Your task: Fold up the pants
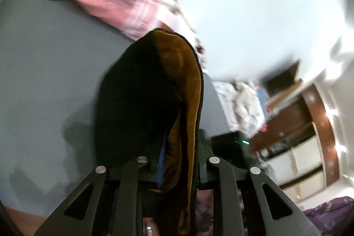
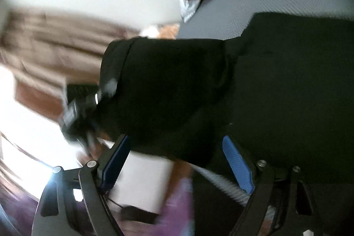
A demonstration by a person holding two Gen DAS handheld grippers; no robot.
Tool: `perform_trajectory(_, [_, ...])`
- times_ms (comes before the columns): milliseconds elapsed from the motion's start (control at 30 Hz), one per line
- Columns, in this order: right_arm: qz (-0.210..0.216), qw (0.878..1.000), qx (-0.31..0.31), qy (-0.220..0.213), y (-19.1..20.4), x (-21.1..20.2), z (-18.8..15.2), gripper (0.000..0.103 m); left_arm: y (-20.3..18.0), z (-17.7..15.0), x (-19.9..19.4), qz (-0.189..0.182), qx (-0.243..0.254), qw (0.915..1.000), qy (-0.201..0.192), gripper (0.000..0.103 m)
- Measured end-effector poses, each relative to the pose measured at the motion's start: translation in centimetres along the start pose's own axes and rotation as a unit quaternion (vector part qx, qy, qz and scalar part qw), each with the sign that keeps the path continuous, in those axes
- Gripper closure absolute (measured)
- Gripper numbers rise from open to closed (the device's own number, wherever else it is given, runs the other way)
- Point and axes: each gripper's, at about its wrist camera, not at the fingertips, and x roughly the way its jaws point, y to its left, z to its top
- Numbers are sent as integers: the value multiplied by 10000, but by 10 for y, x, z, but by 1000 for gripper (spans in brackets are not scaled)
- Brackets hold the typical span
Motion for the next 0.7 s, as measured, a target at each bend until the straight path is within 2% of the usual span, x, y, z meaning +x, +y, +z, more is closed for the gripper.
perform_trajectory(33, [268,9991,292,-162,-8,-12,2,15,-8,-1,16,-165,54,9998,64,81])
perform_trajectory(100, [681,9938,769,-431,-25,-33,6,10,-16,-3,47,-265,116,9991,322,78])
perform_trajectory(200, [1014,9854,1213,-628,-46,-51,8,8,-11,-7,82,-920,-68,9941,576,65])
perform_trajectory(233, [1054,9832,1327,-673,-51,-54,8,7,-7,-8,90,-939,-182,9933,642,57])
perform_trajectory(267, [1089,9810,1439,-706,-57,-57,8,7,-5,-8,95,-813,-212,9942,675,55])
perform_trajectory(367, [823,9829,1491,-694,-62,-52,8,5,0,-14,92,-543,-155,9957,731,55])
perform_trajectory(433, [949,9823,1489,-620,-63,-52,8,5,6,-15,82,-497,-215,9962,677,49])
perform_trajectory(467, [914,9831,1466,-608,-62,-51,10,5,7,-15,75,-337,-171,9975,600,47])
perform_trajectory(567, [588,9891,1253,-501,-54,-47,17,5,15,-26,59,335,221,9985,377,44])
perform_trajectory(633, [264,9933,1023,-475,-46,-47,20,5,28,-30,53,452,116,9984,314,44])
perform_trajectory(667, [-10,9953,853,-466,-42,-45,23,10,33,-32,53,475,55,9985,282,44])
perform_trajectory(700, [-340,9964,662,-395,-38,-40,27,26,37,-32,53,548,36,9981,262,44])
